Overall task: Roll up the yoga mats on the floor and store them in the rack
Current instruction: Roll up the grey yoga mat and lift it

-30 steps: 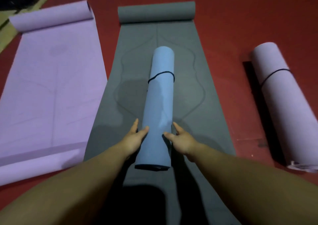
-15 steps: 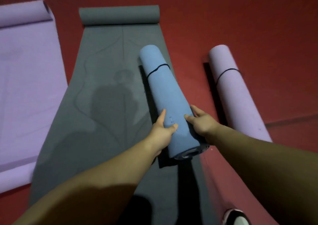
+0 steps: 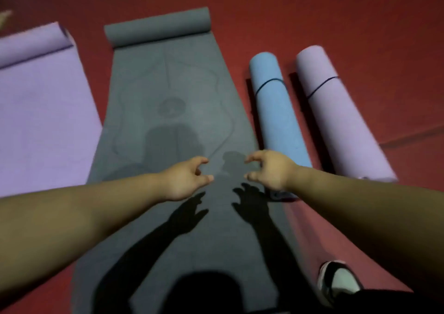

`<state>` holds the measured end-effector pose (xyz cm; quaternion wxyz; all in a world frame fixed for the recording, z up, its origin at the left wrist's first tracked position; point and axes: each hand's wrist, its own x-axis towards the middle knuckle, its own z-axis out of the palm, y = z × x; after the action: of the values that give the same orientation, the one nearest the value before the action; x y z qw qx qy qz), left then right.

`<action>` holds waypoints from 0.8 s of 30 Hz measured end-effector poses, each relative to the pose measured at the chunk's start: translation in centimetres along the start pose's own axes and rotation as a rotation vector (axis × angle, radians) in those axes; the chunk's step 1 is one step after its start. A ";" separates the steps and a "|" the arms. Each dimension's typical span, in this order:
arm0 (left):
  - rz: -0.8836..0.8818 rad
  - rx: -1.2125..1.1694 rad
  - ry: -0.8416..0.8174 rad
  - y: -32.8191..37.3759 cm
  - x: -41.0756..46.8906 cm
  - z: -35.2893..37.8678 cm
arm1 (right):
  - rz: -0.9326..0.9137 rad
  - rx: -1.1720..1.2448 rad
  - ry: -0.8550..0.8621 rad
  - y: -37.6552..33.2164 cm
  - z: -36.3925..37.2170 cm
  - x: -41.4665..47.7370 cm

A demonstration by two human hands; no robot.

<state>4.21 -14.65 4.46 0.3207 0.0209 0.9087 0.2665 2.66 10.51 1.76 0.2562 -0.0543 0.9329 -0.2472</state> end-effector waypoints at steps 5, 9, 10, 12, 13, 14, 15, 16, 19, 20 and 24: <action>-0.013 -0.009 -0.111 -9.0 -9.2 2.3 | -0.138 0.015 -0.425 -5.4 9.6 -3.8; -0.129 -0.267 -0.094 -16.0 -14.0 7.7 | -0.160 0.051 -0.576 -5.6 15.6 -7.3; -0.154 -0.267 -0.078 -17.3 -14.9 9.3 | -0.153 0.056 -0.605 -5.5 16.5 -7.9; -0.124 -0.171 -0.101 -19.2 -16.4 11.9 | -0.138 0.049 -0.676 -5.4 17.5 -9.2; -0.096 -0.114 -0.133 -19.7 -17.0 12.7 | -0.130 0.027 -0.717 -5.2 17.8 -9.8; -0.080 -0.071 -0.176 -20.1 -17.5 13.1 | -0.122 -0.009 -0.754 -5.0 18.1 -10.4; -0.064 -0.045 -0.218 -20.3 -17.7 13.3 | -0.108 -0.056 -0.777 -4.7 18.5 -10.9; -0.047 -0.020 -0.249 -20.5 -17.9 13.4 | -0.098 -0.099 -0.779 -4.4 18.9 -11.4; 0.012 0.062 -0.330 -20.5 -18.4 13.8 | -0.097 -0.125 -0.677 -3.7 19.7 -12.2; 0.044 0.076 -0.331 -20.4 -18.6 13.7 | -0.094 -0.082 -0.630 -3.7 19.7 -12.2; 0.129 0.019 -0.110 -20.3 -18.5 12.4 | -0.116 0.068 -0.423 -5.1 17.3 -11.0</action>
<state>28.97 -30.05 -3.16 0.3521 0.0973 0.8889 0.2764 20.73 1.09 -3.73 0.4331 -0.1501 0.8448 -0.2760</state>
